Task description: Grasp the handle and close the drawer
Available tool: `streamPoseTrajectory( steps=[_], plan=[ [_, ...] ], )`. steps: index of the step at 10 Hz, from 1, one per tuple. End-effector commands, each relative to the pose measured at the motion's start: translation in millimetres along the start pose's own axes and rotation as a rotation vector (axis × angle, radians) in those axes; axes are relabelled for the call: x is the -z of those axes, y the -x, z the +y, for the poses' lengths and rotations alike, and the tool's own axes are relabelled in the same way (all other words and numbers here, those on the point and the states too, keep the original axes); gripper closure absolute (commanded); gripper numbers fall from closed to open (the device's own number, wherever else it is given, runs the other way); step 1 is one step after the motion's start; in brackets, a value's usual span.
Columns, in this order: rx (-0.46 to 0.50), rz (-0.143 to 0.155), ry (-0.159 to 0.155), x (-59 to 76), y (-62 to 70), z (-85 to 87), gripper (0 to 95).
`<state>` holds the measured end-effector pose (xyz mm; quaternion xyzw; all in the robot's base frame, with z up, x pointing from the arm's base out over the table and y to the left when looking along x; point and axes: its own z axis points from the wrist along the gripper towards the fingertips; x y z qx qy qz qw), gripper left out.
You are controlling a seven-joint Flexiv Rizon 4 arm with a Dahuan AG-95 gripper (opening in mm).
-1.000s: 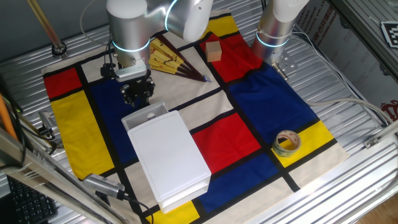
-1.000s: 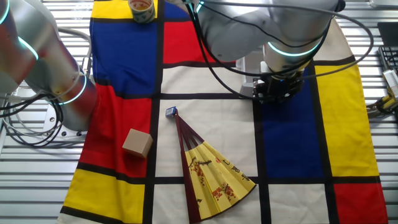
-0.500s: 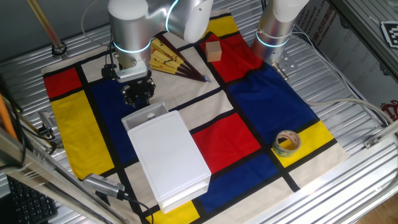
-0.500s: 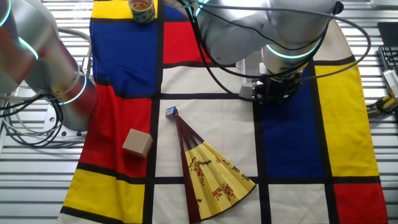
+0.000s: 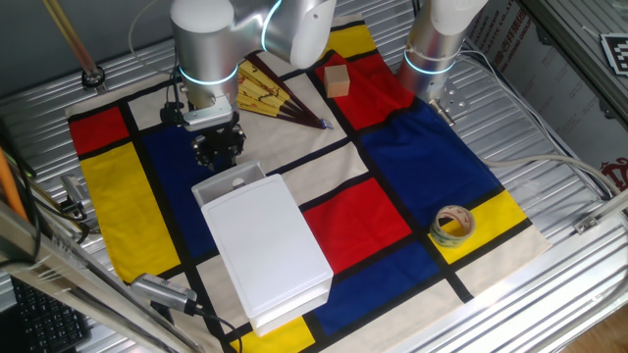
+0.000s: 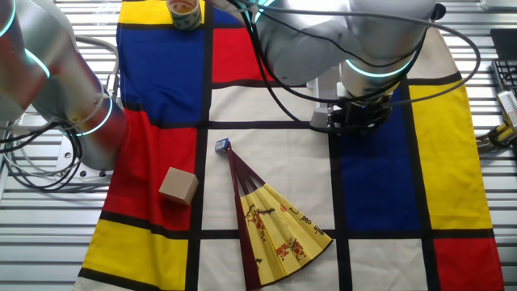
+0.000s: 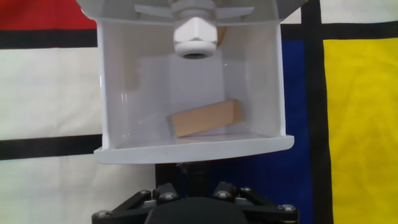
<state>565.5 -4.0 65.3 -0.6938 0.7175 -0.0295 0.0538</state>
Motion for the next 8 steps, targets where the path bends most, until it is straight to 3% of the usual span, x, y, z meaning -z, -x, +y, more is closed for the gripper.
streamPoseTrajectory(
  steps=[1,8],
  plan=[
    [-0.002,-0.001,-0.002,-1.1,-0.4,-0.3,57.0],
    [-0.005,-0.002,-0.008,-8.2,-1.1,0.0,57.0]
  ],
)
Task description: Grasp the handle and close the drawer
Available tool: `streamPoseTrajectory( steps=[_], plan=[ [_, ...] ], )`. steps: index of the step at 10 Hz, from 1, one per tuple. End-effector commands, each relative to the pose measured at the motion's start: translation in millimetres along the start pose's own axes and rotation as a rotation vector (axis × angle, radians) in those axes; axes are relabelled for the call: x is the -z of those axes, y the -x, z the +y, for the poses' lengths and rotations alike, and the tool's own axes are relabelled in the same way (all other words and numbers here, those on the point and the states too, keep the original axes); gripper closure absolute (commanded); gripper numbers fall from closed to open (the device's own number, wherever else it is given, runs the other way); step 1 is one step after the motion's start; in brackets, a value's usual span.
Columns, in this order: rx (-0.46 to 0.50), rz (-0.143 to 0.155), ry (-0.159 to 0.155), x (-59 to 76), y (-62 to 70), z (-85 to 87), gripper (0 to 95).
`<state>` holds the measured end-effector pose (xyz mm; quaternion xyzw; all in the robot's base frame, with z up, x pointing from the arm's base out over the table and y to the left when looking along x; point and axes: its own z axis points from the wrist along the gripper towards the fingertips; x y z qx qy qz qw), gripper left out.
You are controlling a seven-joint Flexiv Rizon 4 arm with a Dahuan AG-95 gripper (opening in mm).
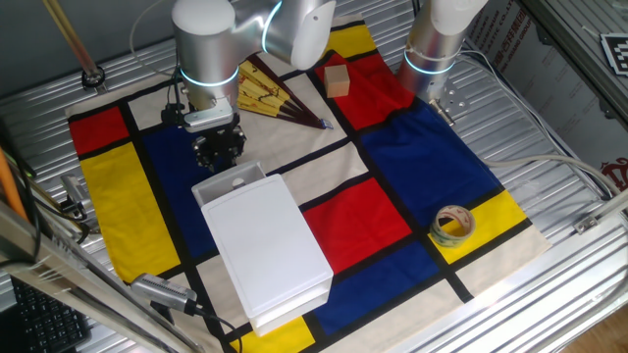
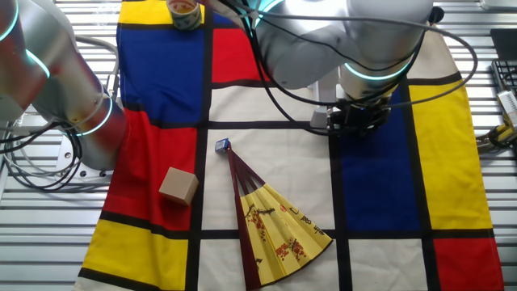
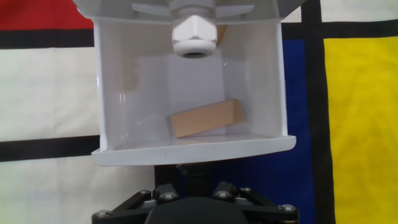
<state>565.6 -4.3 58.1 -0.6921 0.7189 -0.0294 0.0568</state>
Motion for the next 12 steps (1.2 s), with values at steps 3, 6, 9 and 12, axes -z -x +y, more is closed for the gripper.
streamPoseTrajectory(
  steps=[3,6,9,12],
  plan=[
    [-0.005,-0.001,-0.005,-3.8,-0.7,-0.6,57.0],
    [-0.008,-0.002,-0.005,-3.8,-0.7,-0.5,57.0],
    [-0.012,-0.001,-0.012,-4.1,-0.6,0.1,76.0],
    [-0.012,-0.003,-0.016,-4.5,0.1,0.3,76.0]
  ],
)
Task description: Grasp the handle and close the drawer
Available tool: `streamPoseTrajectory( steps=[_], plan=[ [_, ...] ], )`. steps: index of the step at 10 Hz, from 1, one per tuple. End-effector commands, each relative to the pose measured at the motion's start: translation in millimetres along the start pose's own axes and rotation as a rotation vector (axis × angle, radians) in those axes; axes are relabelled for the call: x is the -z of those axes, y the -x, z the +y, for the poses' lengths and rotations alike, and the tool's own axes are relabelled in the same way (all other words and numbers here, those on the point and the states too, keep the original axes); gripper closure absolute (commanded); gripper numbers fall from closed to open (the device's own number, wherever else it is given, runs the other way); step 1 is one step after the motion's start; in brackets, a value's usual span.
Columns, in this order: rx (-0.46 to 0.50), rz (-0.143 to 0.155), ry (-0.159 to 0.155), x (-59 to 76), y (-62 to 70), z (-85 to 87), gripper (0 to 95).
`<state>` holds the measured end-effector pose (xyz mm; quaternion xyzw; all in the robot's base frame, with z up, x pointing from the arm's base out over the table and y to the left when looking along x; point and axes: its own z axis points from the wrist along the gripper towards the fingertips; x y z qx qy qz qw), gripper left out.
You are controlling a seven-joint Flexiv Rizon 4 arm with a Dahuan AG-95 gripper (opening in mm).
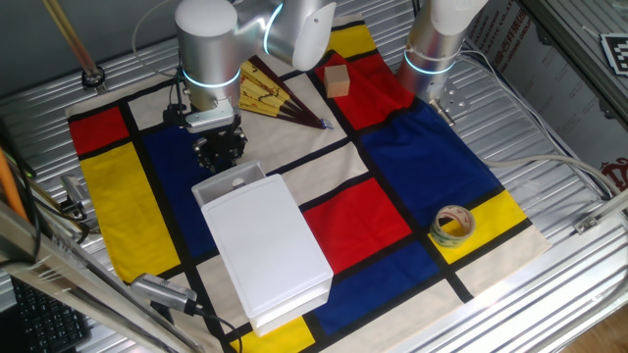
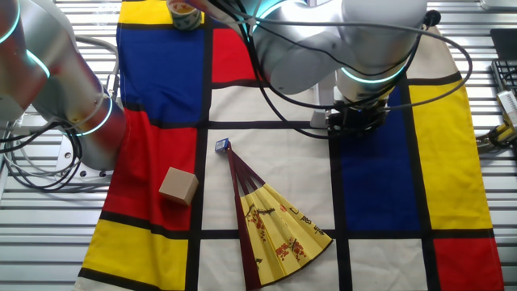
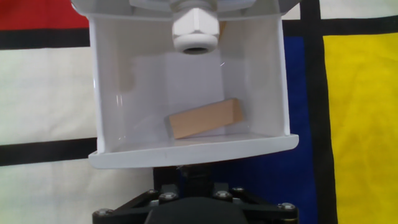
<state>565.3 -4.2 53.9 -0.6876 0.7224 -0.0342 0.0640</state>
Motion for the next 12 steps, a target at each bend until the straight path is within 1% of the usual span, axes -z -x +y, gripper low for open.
streamPoseTrajectory(
  steps=[1,2,3,8,12],
  plan=[
    [-0.002,-0.001,-0.003,-0.4,0.3,-0.4,76.0],
    [-0.005,0.003,-0.004,-0.5,0.4,-0.2,95.0],
    [-0.010,0.006,-0.004,-0.6,0.4,0.0,95.0],
    [-0.012,0.001,0.003,-0.7,0.3,0.2,95.0],
    [-0.016,0.007,0.006,-0.6,0.3,0.2,95.0]
  ],
)
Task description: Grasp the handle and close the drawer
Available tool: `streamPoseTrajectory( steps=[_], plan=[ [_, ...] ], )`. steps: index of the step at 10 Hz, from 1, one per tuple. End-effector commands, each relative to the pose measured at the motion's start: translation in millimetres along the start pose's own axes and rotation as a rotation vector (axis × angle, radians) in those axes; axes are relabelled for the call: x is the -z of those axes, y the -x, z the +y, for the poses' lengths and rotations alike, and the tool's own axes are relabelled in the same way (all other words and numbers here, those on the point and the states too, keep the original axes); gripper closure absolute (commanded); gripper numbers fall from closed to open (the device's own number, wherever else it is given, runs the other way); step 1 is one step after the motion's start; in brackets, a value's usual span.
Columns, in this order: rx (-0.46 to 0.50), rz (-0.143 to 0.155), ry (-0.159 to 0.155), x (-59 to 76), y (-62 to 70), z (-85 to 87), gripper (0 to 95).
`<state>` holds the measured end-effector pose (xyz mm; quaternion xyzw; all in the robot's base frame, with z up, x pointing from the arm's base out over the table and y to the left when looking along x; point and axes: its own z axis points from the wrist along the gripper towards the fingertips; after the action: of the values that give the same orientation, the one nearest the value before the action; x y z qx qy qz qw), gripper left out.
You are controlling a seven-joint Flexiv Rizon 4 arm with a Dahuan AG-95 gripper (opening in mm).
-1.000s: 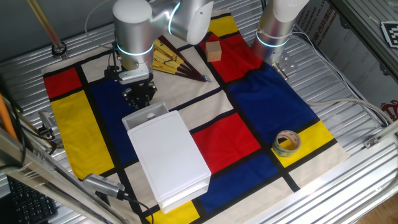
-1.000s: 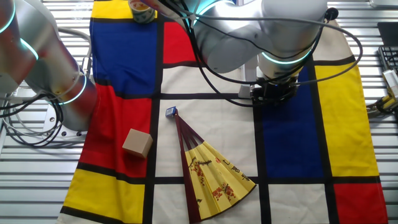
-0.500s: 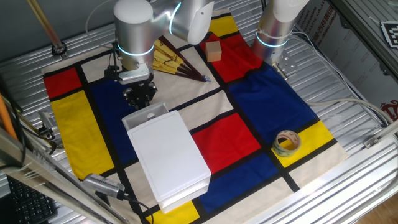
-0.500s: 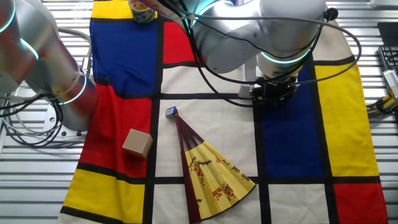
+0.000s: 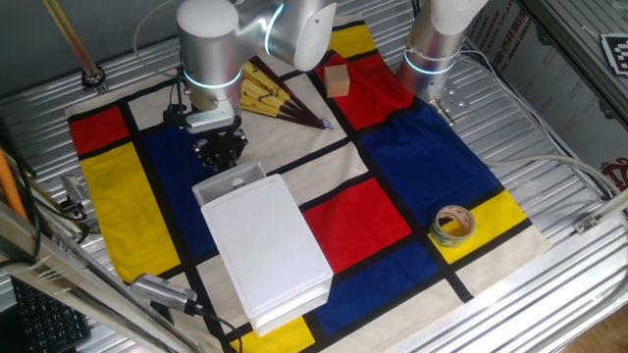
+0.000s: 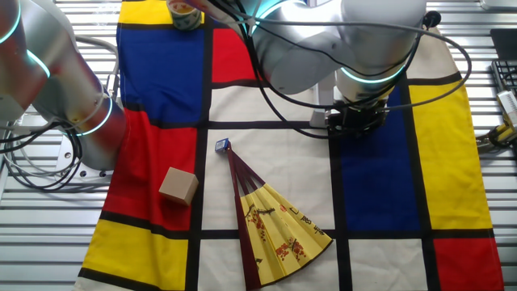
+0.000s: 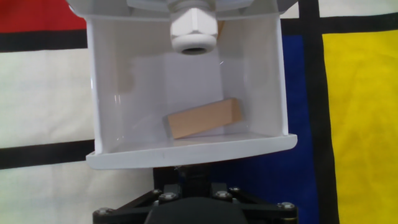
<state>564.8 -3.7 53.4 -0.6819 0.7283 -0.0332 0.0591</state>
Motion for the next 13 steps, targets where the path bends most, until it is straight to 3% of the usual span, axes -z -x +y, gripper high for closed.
streamPoseTrajectory(
  steps=[1,10,13],
  plan=[
    [0.000,0.001,-0.001,-0.2,-0.1,-0.4,95.0],
    [0.000,0.002,0.016,0.1,1.0,-0.4,95.0],
    [-0.004,0.020,0.025,3.3,3.4,-0.2,95.0]
  ],
)
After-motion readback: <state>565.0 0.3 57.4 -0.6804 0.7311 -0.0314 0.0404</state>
